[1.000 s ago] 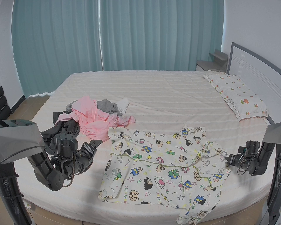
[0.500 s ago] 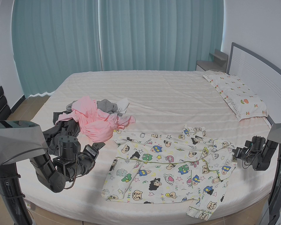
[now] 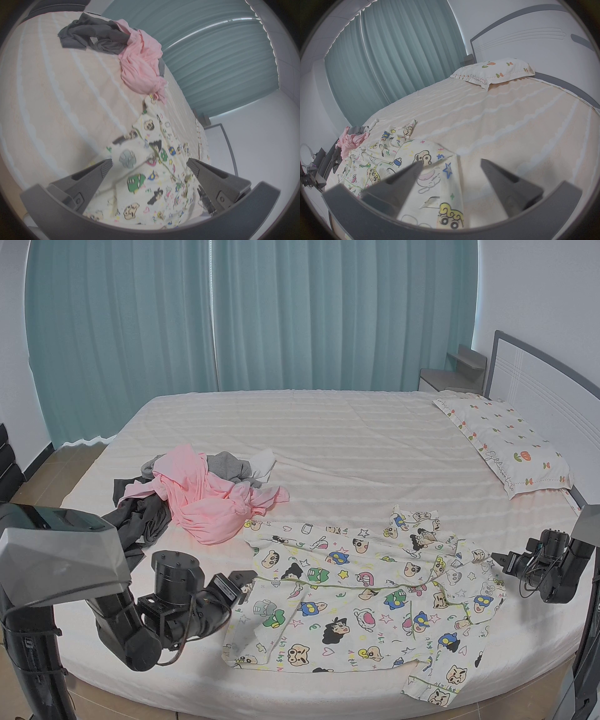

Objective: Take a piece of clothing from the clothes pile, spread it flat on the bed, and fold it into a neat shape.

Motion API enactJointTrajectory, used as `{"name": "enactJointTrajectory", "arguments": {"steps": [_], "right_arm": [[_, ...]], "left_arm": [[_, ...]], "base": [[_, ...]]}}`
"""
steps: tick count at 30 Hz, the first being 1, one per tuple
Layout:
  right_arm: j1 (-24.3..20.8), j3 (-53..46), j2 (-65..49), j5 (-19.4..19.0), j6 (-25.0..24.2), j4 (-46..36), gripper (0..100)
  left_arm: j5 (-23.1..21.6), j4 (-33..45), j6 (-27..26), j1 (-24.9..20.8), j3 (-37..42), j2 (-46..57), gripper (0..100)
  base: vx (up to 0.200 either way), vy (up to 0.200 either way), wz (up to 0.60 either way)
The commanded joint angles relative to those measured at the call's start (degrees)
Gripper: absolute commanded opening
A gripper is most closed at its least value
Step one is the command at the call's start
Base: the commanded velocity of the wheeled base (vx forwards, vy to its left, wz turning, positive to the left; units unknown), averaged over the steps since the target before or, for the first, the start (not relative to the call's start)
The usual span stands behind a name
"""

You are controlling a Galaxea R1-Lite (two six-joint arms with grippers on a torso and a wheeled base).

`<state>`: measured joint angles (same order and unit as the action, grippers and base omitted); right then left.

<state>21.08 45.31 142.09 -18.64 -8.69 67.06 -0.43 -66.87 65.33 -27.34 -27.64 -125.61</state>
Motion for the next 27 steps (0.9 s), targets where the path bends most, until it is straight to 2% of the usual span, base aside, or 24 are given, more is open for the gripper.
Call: {"name": "enactJointTrajectory", "arguments": {"steps": [1, 8, 13, 17, 19, 27], "right_arm": [[-0.2, -2.2, -0.2, -0.3, -0.2, 0.3, 100], [-0.4, -3.9, 0.0, -0.3, -0.4, 3.1, 100], [-1.1, -4.7, -0.1, -0.1, -4.0, 5.6, 100], [-1.1, -5.1, 0.0, 0.0, -4.2, 6.7, 100], [-1.4, -5.1, 0.1, 0.0, -4.2, 6.8, 100], [-1.5, -5.1, 0.3, -0.1, -4.4, 6.8, 100]], "left_arm": [[1.0, 0.1, 0.1, -4.4, -0.4, -3.4, 100], [2.6, 1.0, -1.7, -7.4, 0.5, -3.9, 100], [4.5, 1.6, -2.3, -8.3, -0.8, -5.2, 100], [4.6, 2.0, -3.9, -8.6, -0.8, -5.6, 100], [5.5, 2.7, -5.6, -9.3, -1.9, -6.5, 100], [7.6, 9.3, -5.7, -10.3, -9.4, -7.8, 100]], "base": [[0.0, 0.0, 0.0], [0.0, 0.0, 0.0], [0.0, 0.0, 0.0], [0.0, 0.0, 0.0], [0.0, 0.0, 0.0], [0.0, 0.0, 0.0]]}}
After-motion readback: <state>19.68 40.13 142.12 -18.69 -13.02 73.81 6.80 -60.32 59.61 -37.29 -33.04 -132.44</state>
